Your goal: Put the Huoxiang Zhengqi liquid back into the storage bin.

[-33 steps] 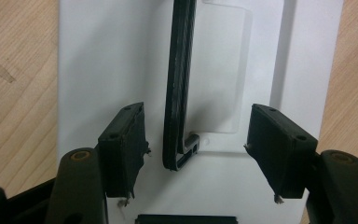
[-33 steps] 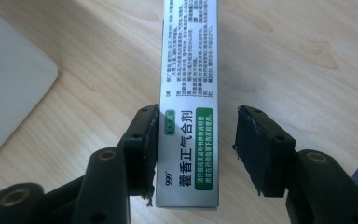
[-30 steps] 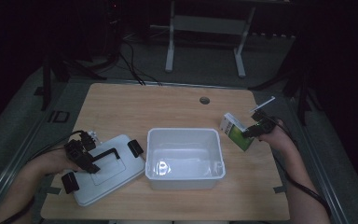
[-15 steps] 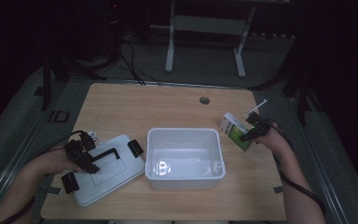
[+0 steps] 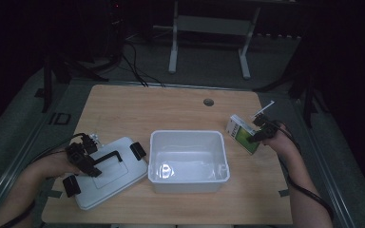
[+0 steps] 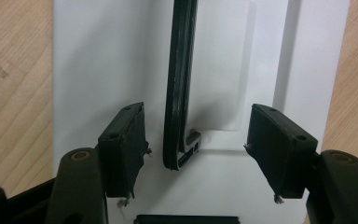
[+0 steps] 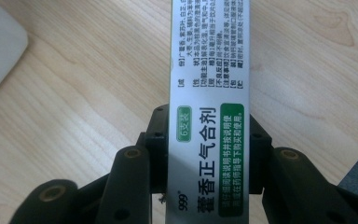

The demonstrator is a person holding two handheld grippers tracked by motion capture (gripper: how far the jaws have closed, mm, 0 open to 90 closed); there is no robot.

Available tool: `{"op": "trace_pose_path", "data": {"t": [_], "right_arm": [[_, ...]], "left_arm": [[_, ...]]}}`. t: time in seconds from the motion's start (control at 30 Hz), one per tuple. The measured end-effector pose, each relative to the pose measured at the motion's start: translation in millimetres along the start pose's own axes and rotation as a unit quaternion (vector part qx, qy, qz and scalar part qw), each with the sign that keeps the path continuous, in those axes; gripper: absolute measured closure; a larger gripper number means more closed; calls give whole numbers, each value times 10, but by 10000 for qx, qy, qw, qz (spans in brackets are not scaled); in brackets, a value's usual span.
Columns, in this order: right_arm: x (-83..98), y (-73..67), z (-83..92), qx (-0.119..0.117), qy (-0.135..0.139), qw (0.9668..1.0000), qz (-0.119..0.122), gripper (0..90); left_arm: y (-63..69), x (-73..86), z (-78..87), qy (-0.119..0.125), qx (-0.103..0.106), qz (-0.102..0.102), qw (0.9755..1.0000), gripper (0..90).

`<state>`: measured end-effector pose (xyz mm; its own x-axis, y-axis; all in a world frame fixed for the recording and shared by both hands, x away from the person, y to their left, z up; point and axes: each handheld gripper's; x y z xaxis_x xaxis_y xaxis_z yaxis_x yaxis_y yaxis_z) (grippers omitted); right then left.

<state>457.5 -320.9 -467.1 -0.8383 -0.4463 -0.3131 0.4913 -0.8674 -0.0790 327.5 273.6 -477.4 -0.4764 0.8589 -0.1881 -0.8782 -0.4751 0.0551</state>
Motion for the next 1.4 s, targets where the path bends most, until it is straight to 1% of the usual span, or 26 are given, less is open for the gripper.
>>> {"op": "trace_pose_path", "data": {"t": [0.1, 0.17, 0.3, 0.37, 0.7, 0.87, 0.9, 0.93, 1.03, 1.13, 1.23, 1.3, 1.33, 1.4], "right_arm": [[25, 9, 43, -35, 21, 10000, 24, 639], [45, 14, 81, -76, 62, 10000, 17, 639], [89, 11, 163, -154, 103, 9998, 85, 639], [108, -4, 213, -152, 118, 9997, 132, 639], [183, -132, 527, -280, 258, 9981, 488, 640], [201, -228, 707, -334, 234, 9963, 762, 640], [201, -228, 707, -334, 234, 9963, 762, 640], [201, -267, 787, -361, 300, 9953, 843, 640], [197, -317, 877, -381, 365, 9941, 943, 640], [192, -396, 1002, -432, 472, 9923, 1062, 640], [186, -453, 1088, -487, 568, 9902, 1178, 640], [184, -510, 1151, -549, 623, 9880, 1299, 640], [181, -556, 1194, -599, 651, 9861, 1404, 639], [177, -618, 1238, -655, 661, 9839, 1525, 640]], "left_arm": [[0, -1, 11, 4, -6, 21, 10000, 375], [1, -4, 17, 11, -4, 0, 10000, 375], [3, -14, 25, 17, -12, 4, 10000, 375], [4, -19, 22, 20, -16, 12, 10000, 375], [11, -34, 17, 20, -13, -3, 10000, 375], [13, -25, 35, 9, -34, 2, 10000, 375], [13, -25, 35, 9, -34, 2, 10000, 375], [16, -23, 39, -6, -22, -4, 10000, 375], [19, -22, 43, -20, -24, -6, 10000, 375], [23, -22, 50, -11, -20, 5, 10000, 375], [21, -21, 59, -15, -44, -5, 10000, 375], [22, -21, 61, -7, -40, -6, 10000, 375], [24, -21, 67, -11, -49, -3, 10000, 375], [25, -21, 71, -6, -49, 1, 10000, 375]]}}
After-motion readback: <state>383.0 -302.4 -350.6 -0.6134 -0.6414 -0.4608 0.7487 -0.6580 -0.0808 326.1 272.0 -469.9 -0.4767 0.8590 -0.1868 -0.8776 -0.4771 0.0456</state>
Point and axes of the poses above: each handheld gripper's, and its own axes: z roughly backward along the jaws, x roughly out of its underside, y roughly to its right, and after that the axes turned 13 degrees about -z, right-handed
